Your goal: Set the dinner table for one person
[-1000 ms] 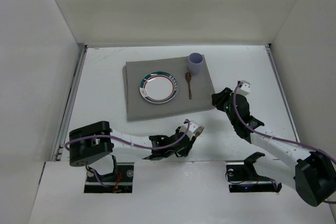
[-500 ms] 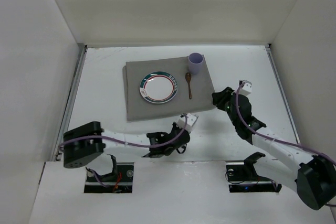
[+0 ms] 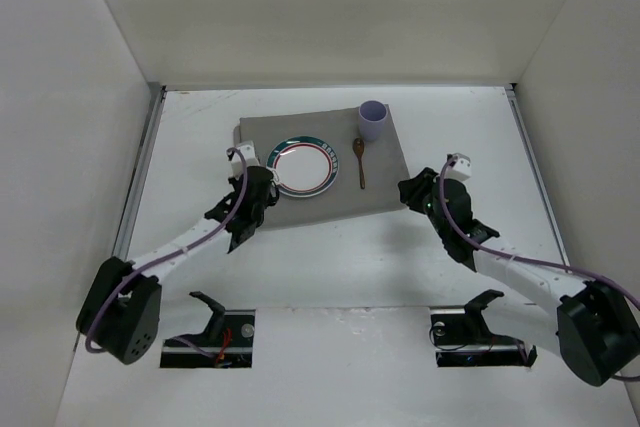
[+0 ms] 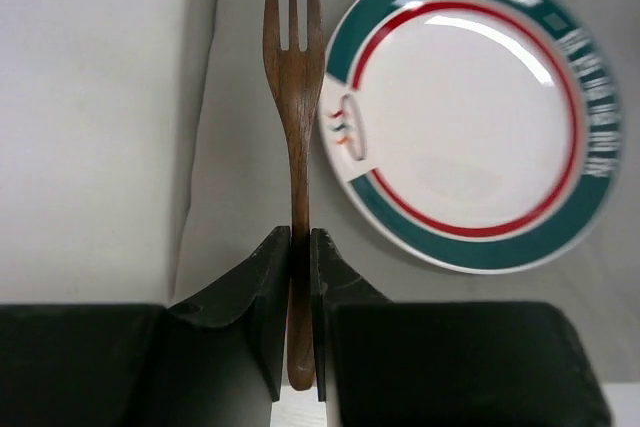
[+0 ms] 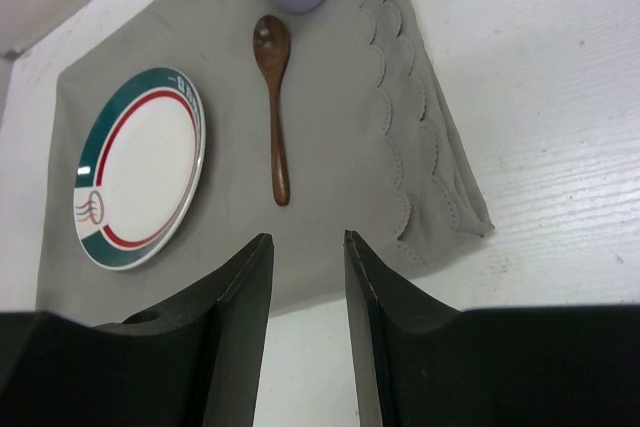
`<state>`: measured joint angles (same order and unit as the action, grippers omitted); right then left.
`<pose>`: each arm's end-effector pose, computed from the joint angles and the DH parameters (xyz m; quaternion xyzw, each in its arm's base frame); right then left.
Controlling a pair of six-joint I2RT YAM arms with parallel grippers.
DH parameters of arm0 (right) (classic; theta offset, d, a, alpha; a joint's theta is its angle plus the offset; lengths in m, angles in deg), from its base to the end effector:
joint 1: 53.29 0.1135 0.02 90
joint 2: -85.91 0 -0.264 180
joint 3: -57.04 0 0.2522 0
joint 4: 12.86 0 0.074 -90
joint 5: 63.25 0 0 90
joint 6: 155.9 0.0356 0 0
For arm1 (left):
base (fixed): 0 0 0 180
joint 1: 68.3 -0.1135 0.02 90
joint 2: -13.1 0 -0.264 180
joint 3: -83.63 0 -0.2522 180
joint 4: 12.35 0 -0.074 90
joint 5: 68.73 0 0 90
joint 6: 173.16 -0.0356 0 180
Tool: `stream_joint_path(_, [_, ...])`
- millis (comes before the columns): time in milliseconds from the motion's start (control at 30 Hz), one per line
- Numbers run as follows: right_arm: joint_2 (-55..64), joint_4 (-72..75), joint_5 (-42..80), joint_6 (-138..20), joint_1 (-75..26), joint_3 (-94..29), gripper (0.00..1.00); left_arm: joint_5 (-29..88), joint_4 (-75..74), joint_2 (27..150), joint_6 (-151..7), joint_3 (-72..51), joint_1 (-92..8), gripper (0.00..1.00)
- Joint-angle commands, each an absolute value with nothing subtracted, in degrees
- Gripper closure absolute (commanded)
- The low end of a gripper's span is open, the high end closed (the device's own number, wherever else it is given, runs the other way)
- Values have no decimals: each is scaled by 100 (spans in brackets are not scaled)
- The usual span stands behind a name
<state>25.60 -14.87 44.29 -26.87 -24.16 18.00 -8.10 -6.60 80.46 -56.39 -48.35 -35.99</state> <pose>0.2028 0.1007 0.2157 0.1575 0.7953 0.2176 0.5435 0.2219 -0.1196 0.2291 -0.0964 0.8219 -0.0698 0.5571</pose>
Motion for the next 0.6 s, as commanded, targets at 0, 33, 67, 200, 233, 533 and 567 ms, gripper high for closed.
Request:
stream_joint_path(0, [2456,-1879,4354,-2688,-2257,1683,60,-159,-597,8516,-5696,-4640,-3899,93])
stream_joint_path(33, [2456,-1888,4380,-2705,-2248,1682,60,-150,-632,8683,-5749,-4562,-3977,93])
stream_joint_path(67, [2465,-1888,4380,-2697,-2248,1691,60,-150,-641,8797,-5802,-4500,-4022,93])
stream_joint_path(200, [2491,-1888,4354,-2705,-2248,1700,60,-158,-712,9211,-6021,-4254,-4197,94])
stream_joint_path(233, [2500,-1888,4380,-2714,-2240,1700,60,-141,-703,9316,-6048,-4201,-4233,94])
stream_joint_path(533, [2491,-1888,4310,-2697,-2222,1700,60,-70,-492,9826,-6329,-3858,-4514,94])
stream_joint_path(567, [2483,-1888,4293,-2679,-2222,1700,60,-79,-492,9897,-6390,-3814,-4532,94])
